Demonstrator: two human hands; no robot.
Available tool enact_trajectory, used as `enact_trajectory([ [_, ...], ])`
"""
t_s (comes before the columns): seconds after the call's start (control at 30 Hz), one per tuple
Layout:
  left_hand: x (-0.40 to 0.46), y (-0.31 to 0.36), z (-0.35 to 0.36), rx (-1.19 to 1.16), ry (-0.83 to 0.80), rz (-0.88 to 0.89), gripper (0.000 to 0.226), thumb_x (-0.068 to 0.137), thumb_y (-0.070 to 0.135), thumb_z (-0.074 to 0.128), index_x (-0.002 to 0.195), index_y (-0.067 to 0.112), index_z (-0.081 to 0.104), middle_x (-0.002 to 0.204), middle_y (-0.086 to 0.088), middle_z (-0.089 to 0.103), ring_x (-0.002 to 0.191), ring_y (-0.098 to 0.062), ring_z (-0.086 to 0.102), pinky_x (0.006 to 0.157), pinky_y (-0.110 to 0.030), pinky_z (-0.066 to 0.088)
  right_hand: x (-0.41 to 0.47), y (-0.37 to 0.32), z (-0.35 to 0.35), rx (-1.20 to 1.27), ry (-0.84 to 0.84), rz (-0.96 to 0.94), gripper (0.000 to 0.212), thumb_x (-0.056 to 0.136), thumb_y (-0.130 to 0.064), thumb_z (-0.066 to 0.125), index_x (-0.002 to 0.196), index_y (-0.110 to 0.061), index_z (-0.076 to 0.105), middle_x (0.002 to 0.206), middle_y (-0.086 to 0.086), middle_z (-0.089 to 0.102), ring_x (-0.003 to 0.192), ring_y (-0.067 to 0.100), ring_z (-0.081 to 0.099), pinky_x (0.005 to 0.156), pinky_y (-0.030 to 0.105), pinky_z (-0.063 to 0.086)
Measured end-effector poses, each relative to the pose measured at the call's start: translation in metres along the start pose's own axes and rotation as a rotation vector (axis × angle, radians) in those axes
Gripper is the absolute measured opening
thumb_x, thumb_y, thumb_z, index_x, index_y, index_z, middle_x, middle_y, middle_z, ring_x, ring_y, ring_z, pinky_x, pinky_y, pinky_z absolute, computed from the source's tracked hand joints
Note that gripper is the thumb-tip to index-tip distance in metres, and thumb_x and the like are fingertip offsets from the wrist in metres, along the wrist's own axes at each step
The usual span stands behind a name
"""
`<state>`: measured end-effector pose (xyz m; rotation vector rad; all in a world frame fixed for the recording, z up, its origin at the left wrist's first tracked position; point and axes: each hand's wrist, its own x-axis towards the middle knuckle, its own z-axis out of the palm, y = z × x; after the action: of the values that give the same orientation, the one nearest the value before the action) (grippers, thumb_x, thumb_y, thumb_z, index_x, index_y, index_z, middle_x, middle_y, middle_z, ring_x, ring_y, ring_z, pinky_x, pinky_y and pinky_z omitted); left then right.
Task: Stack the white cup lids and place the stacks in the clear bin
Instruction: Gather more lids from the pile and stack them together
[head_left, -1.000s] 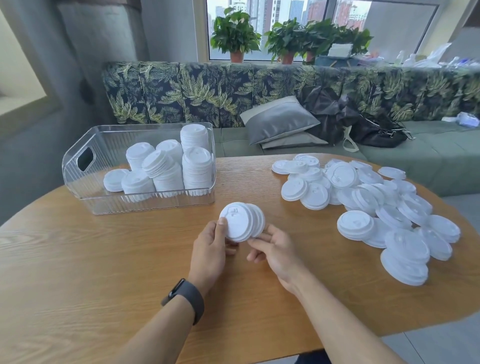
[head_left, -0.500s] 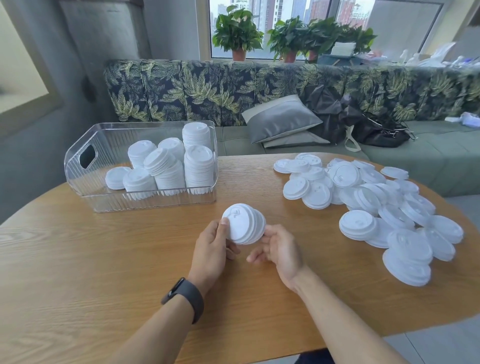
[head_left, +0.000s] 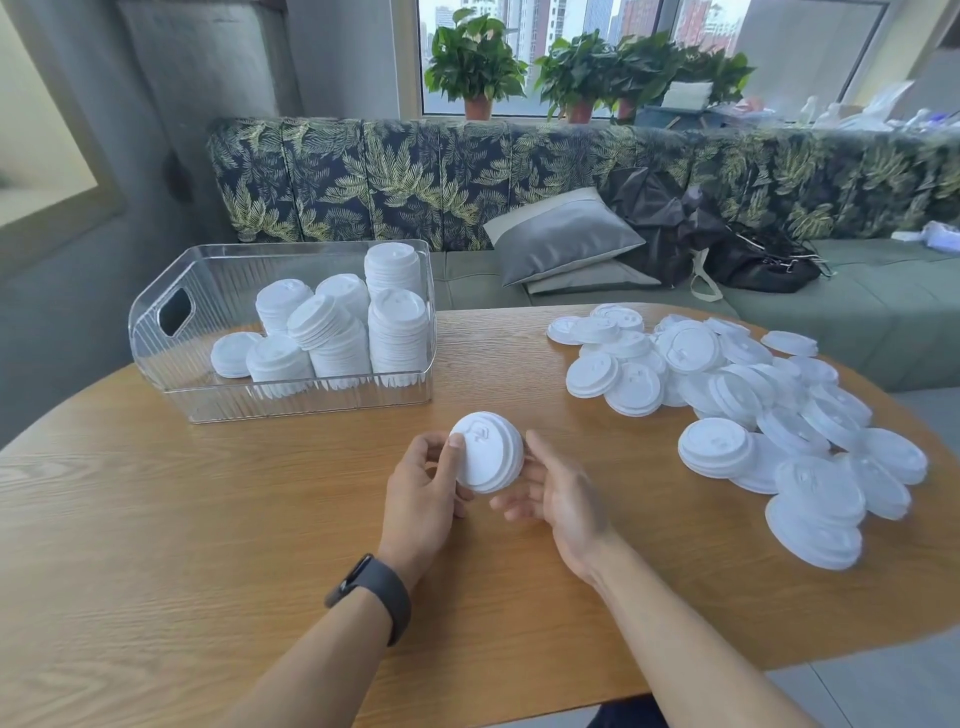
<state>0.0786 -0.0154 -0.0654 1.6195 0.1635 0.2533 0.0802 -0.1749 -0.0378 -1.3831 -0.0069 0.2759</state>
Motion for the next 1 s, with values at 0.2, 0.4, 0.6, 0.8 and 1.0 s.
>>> enact_trajectory([
  [0.2,0.000,-0.001,0.000,0.064,0.008,0.036,0.027,0.100,0.047,0.061,0.109,0.021,0.067,0.089,-0.002,0.074,0.066,-0.018,0.071,0.064,-0.047,0.060,-0.002,0.003,0.001,-0.024,0.000,-0.065,0.027,0.092,-0.029,0.074,0.115,-0.017,0.075,0.085,0.006,0.075,0.071,0.017,0.064,0.062,0.024,0.053],
  [0.4,0.000,0.004,-0.004,0.091,-0.051,0.022,0.052,0.099,0.060,0.056,0.079,0.014,0.069,0.059,0.012,0.054,0.056,-0.011,0.048,0.059,-0.036,0.041,0.001,0.003,-0.006,-0.040,-0.018,-0.023,0.020,0.098,-0.025,0.066,0.105,-0.010,0.077,0.067,0.001,0.061,0.056,0.011,0.056,0.055,0.023,0.044],
  [0.6,0.002,0.002,-0.007,0.059,-0.067,0.023,0.069,0.089,0.075,0.057,0.086,0.007,0.069,0.068,0.005,0.057,0.065,-0.013,0.049,0.065,-0.042,0.042,0.002,0.005,-0.008,-0.084,-0.019,-0.011,0.022,0.100,-0.027,0.063,0.102,-0.009,0.075,0.058,0.003,0.053,0.053,0.012,0.052,0.053,0.023,0.040],
  [0.8,-0.001,0.005,-0.006,0.007,-0.104,-0.039,0.049,0.093,0.056,0.064,0.092,0.009,0.074,0.063,0.001,0.063,0.059,-0.013,0.056,0.064,-0.037,0.047,0.008,0.010,-0.008,-0.010,0.082,-0.011,0.024,0.100,-0.027,0.062,0.105,-0.006,0.074,0.060,0.006,0.053,0.051,0.014,0.049,0.050,0.024,0.038],
  [1.0,0.000,0.006,-0.005,0.007,-0.133,-0.067,0.035,0.099,0.045,0.063,0.098,0.011,0.073,0.063,-0.003,0.066,0.058,-0.016,0.058,0.063,-0.037,0.051,0.009,0.012,-0.008,0.001,0.108,-0.029,0.021,0.099,-0.025,0.063,0.104,-0.010,0.076,0.061,0.008,0.054,0.050,0.014,0.050,0.050,0.024,0.038],
])
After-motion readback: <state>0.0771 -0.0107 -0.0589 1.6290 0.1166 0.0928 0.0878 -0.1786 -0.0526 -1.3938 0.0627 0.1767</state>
